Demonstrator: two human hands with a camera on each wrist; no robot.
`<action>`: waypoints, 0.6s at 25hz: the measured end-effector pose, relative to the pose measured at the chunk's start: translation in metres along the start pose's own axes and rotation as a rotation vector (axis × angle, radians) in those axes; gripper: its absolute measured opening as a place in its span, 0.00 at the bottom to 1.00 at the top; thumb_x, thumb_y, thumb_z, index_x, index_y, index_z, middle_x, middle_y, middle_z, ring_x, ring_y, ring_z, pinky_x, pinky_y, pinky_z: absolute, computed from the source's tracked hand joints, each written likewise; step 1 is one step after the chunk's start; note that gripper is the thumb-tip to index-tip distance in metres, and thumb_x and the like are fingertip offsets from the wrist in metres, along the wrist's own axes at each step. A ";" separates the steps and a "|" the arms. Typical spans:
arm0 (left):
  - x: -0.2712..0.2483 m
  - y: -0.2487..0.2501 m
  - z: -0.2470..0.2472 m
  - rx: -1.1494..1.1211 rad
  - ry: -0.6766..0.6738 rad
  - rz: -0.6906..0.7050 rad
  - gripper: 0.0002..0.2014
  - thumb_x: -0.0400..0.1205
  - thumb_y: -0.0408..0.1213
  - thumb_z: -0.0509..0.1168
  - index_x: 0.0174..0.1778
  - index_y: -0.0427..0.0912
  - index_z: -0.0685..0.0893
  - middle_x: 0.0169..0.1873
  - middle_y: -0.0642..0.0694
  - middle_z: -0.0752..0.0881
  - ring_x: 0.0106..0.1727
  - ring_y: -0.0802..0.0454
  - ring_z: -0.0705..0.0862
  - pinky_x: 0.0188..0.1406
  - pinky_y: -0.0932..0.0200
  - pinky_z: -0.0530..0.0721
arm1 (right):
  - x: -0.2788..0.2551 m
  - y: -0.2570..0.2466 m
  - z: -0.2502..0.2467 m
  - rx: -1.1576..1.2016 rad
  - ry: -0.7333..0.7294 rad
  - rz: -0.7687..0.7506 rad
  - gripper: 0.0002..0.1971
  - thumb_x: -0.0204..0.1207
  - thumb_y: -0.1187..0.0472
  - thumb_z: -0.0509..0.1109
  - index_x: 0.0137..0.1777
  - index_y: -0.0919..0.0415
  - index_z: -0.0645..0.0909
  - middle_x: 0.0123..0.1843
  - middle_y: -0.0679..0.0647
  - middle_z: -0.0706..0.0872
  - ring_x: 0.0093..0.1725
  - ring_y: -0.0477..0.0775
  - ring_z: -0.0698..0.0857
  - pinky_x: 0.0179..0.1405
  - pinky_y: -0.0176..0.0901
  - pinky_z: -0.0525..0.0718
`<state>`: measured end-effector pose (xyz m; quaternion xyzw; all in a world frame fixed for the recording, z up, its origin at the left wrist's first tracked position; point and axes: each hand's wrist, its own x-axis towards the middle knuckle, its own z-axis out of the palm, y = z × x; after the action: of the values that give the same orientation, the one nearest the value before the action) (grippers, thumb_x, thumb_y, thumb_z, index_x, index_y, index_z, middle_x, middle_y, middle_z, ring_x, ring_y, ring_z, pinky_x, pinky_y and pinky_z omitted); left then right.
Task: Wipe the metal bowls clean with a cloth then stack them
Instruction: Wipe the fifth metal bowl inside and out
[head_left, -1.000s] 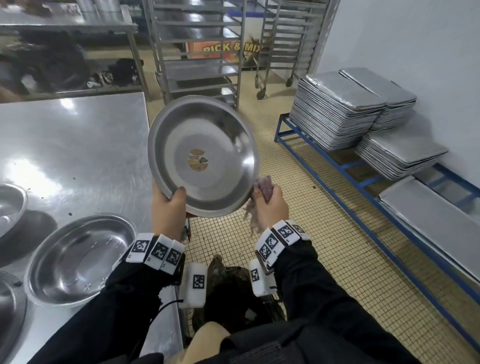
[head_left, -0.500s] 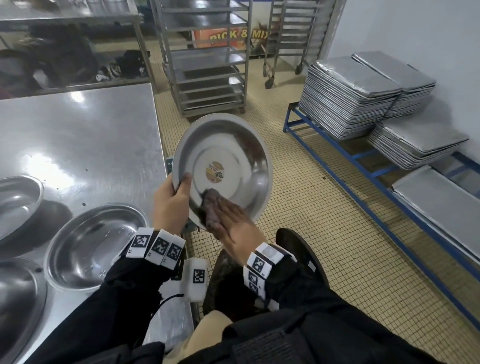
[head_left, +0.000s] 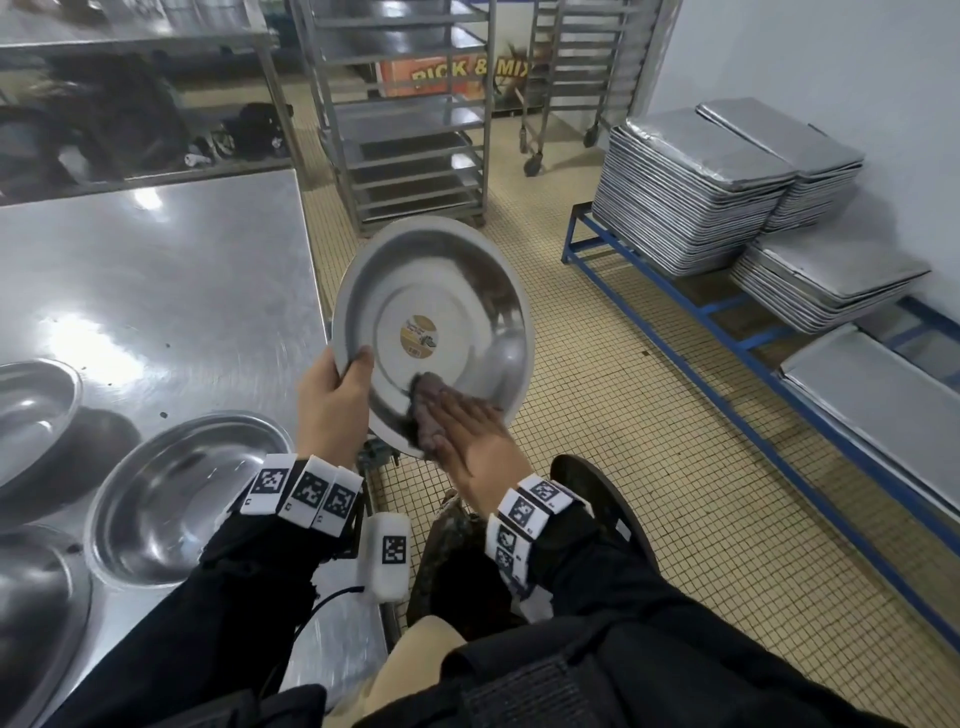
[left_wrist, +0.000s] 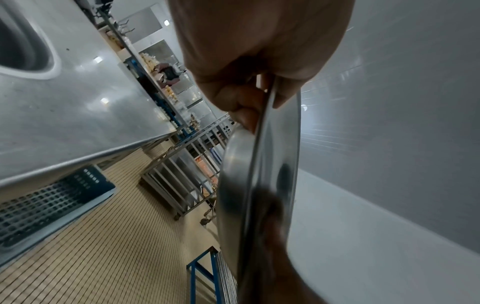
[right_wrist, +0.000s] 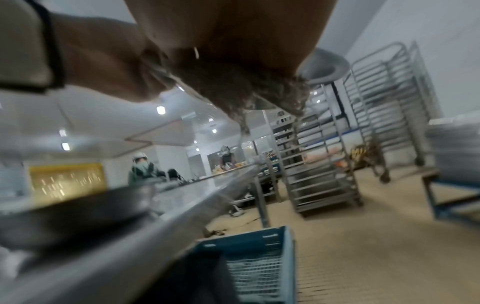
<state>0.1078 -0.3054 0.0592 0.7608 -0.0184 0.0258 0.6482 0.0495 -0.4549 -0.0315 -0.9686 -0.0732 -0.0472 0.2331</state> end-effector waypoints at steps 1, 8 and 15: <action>-0.001 0.000 0.000 -0.007 -0.023 -0.016 0.09 0.87 0.37 0.60 0.40 0.48 0.79 0.35 0.49 0.80 0.36 0.55 0.77 0.37 0.62 0.76 | -0.001 0.016 -0.004 -0.072 0.003 0.049 0.34 0.81 0.37 0.31 0.83 0.48 0.54 0.84 0.48 0.55 0.84 0.52 0.47 0.82 0.59 0.47; -0.015 -0.013 0.005 0.019 -0.096 -0.176 0.07 0.86 0.34 0.59 0.42 0.41 0.79 0.34 0.46 0.79 0.32 0.54 0.77 0.29 0.64 0.76 | 0.014 0.079 -0.057 0.230 0.215 0.286 0.38 0.81 0.55 0.63 0.84 0.54 0.42 0.85 0.47 0.43 0.79 0.42 0.53 0.72 0.40 0.64; -0.002 -0.025 -0.015 -0.118 -0.116 -0.245 0.05 0.83 0.37 0.65 0.47 0.41 0.84 0.36 0.43 0.86 0.40 0.43 0.84 0.39 0.53 0.81 | 0.040 0.073 -0.079 0.473 0.334 0.540 0.11 0.74 0.56 0.74 0.51 0.59 0.78 0.43 0.49 0.85 0.41 0.46 0.83 0.37 0.38 0.78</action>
<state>0.1070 -0.2864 0.0367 0.7183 0.0357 -0.0986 0.6878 0.0966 -0.5507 0.0109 -0.8516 0.2143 -0.1232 0.4623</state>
